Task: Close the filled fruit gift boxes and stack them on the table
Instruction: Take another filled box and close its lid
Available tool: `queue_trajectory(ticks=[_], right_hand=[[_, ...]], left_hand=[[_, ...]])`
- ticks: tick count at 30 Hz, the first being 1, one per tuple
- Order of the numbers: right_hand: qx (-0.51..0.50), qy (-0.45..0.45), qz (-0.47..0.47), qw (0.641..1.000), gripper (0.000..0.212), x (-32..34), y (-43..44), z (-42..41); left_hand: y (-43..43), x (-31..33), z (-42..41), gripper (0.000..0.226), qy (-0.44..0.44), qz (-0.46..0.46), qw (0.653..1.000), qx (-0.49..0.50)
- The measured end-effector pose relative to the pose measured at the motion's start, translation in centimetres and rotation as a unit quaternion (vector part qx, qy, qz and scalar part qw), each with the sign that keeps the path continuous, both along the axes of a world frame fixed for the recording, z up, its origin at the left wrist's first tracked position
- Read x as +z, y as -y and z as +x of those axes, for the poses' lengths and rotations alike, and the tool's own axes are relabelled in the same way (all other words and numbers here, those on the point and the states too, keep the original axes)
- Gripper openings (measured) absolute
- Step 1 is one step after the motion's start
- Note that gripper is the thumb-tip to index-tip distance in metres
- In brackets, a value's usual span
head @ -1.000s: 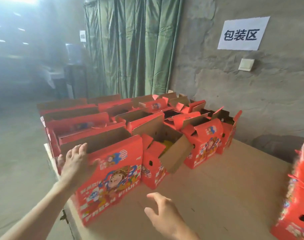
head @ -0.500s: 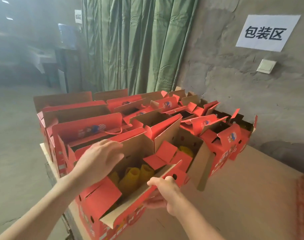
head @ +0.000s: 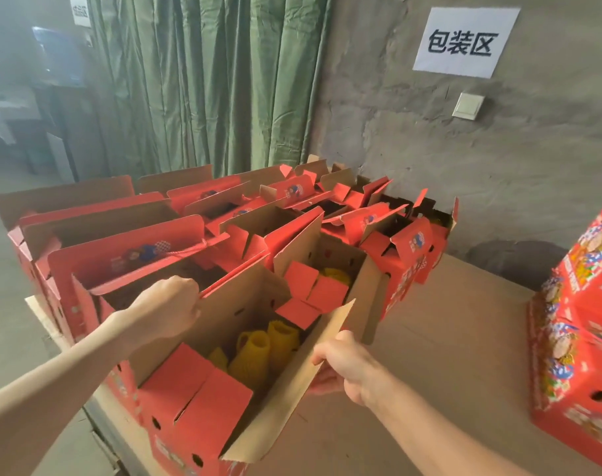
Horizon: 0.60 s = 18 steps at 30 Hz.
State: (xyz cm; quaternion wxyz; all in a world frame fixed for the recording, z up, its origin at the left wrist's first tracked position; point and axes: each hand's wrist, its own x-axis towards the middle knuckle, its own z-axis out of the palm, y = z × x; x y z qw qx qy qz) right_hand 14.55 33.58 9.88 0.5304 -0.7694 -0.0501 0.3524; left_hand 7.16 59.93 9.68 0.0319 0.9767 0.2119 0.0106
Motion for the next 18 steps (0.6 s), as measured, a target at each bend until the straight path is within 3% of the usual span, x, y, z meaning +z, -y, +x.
queue_trajectory(ticks=[11, 18], right_hand=[[-0.024, 0.112, -0.079, 0.99, 0.011, -0.6, 12.5, 1.5], [-0.074, 0.141, -0.119, 0.98, 0.014, -0.1, 22.9, 0.7]], left_hand=[[13.6, 0.3, -3.4, 0.023, 0.032, -0.033, 0.992, -0.12], [22.8, 0.1, -1.4, 0.027, 0.062, -0.027, 0.98, -0.185]])
